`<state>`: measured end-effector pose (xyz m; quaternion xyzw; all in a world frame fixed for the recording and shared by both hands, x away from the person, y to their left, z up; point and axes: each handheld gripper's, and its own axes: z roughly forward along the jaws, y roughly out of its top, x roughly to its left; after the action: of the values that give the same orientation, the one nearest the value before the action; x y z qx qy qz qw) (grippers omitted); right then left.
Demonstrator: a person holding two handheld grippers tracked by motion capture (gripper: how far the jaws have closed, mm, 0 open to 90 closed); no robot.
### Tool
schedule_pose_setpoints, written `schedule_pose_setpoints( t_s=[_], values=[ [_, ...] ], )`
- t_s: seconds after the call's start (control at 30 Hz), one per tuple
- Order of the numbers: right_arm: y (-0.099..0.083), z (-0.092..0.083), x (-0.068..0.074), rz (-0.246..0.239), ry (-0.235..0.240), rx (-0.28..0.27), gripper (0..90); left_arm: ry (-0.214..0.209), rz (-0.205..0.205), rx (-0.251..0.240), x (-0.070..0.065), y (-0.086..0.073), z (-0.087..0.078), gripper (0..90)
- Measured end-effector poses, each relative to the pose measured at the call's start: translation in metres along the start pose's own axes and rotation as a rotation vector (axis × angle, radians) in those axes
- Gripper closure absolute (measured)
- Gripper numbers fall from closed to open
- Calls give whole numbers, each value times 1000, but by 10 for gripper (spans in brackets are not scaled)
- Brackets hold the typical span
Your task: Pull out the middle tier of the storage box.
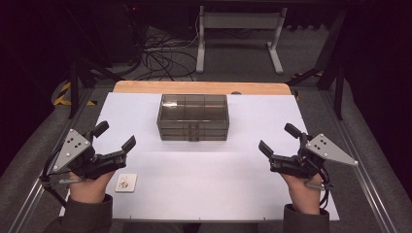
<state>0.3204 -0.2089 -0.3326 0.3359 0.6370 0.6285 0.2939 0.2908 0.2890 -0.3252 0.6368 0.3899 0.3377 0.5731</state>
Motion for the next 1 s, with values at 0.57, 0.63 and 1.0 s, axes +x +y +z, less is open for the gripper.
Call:
schedule_pose_setpoints(
  t_s=[0.57, 0.63, 1.0],
  values=[
    [0, 1, 1, 4, -10, 2, 14, 80, -2, -1, -14, -4, 2, 97],
    [0, 1, 1, 3, -9, 1, 14, 85, -4, 2, -16, -5, 3, 97],
    [0, 1, 0, 8, -15, 0, 14, 109, -8, 1, -28, -9, 9, 97]
  ],
)
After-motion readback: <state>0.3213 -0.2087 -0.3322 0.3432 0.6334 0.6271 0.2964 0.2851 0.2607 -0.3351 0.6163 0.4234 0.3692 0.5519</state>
